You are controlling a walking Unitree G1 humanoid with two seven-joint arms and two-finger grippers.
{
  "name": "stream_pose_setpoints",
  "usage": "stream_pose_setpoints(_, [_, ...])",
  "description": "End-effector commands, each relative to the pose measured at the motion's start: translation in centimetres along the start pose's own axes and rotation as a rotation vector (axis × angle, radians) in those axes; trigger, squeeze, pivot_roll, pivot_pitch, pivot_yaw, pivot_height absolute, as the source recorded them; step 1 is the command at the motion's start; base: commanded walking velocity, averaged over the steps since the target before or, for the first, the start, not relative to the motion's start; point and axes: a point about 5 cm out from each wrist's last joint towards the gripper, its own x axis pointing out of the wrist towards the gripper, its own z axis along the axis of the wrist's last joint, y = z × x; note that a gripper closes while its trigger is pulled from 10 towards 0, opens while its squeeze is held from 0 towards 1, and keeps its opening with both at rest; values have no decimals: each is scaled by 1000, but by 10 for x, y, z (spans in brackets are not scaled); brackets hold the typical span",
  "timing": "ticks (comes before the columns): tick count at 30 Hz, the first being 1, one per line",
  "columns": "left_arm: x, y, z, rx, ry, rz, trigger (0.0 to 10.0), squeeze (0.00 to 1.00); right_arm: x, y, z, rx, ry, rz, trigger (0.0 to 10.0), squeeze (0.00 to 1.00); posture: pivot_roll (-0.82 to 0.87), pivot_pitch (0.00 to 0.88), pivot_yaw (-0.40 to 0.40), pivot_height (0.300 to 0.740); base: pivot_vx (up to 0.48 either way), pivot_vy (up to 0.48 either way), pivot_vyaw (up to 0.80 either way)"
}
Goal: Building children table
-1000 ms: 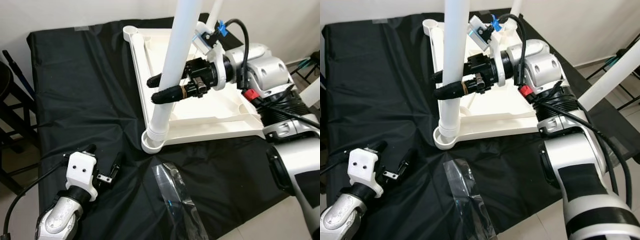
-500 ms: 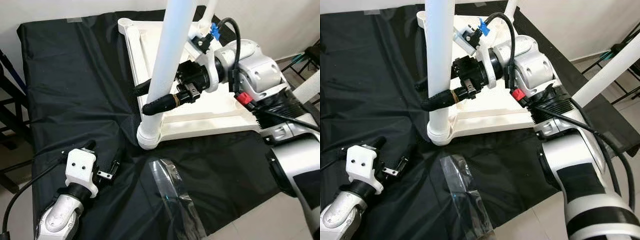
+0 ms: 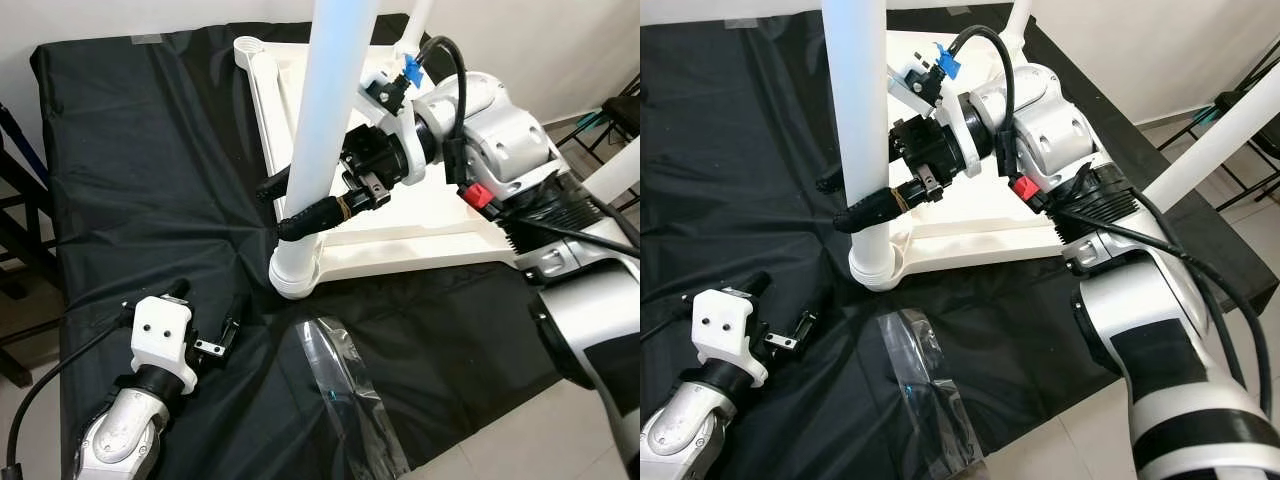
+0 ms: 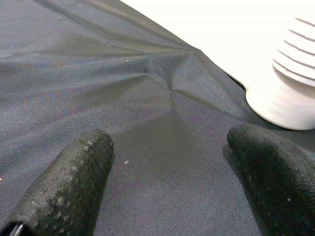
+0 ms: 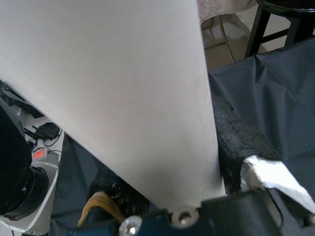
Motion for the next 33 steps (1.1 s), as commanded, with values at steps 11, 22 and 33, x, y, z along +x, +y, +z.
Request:
stream_pose_setpoints(11, [-4,-5,-8,-18,52,-4,10000,0,-8,11,-15,57,5,12,10000,0,-73,321,-186,740,0,0,0])
stream_pose_setpoints(22, [-3,-5,-7,-16,49,-7,10000,0,-15,13,-18,61,-4,-12,10000,0,-72,324,-181,740,0,0,0])
stream_pose_setpoints(33, [-3,-5,-7,-18,47,-9,10000,0,-20,10,-20,60,4,-43,10000,0,-71,324,-181,740,0,0,0])
